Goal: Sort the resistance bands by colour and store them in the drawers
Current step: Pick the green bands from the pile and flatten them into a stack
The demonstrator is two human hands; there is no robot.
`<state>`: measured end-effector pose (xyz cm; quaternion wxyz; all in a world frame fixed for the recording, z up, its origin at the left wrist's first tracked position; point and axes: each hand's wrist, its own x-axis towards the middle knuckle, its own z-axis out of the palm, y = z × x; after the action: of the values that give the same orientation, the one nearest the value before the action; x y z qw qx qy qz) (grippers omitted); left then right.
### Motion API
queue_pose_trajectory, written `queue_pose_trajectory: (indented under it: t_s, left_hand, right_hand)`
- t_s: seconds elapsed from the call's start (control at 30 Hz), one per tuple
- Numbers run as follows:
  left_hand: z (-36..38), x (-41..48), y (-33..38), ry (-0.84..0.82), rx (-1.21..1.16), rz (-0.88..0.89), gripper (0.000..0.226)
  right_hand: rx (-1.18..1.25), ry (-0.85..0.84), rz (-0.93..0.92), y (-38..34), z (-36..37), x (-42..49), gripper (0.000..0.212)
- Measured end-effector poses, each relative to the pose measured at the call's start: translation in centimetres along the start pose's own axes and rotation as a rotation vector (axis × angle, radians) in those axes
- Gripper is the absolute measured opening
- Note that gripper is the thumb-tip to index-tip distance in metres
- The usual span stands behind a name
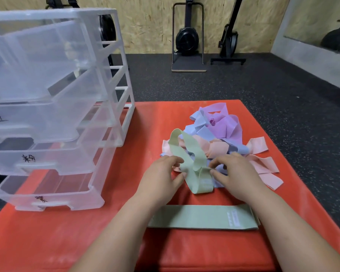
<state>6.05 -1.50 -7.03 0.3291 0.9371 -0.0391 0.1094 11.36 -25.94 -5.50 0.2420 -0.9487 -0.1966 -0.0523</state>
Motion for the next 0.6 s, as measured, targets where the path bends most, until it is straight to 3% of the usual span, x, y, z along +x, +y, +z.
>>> queue_pose_trajectory:
  t_s: [0.27,0.37,0.5,0.6]
  left_hand:
    - [-0.5,-0.3,1.9,0.094,-0.213,0.118,0.04]
    - [-0.9,-0.5,2.7,0.128,-0.228,0.204,0.039]
    - [-0.8,-0.9,3.4,0.06,-0.247,0.181,0.007]
    - [-0.8,-1.1,3.7,-0.007,-0.286,0.179,0.011]
  right_hand:
    - [0.582,0.193,-0.027,-3.2,-2.9,-0.3,0.022]
    - [0.689,0.171,-0.058,-4.1,-3.1,-1.1,0.021]
    - [0.804,0.172,-0.021,-4.3,-2.4,-1.9,0.021]
    - [0.806,0.112,-0.011,-4.6,-2.5,-2.4,0.027]
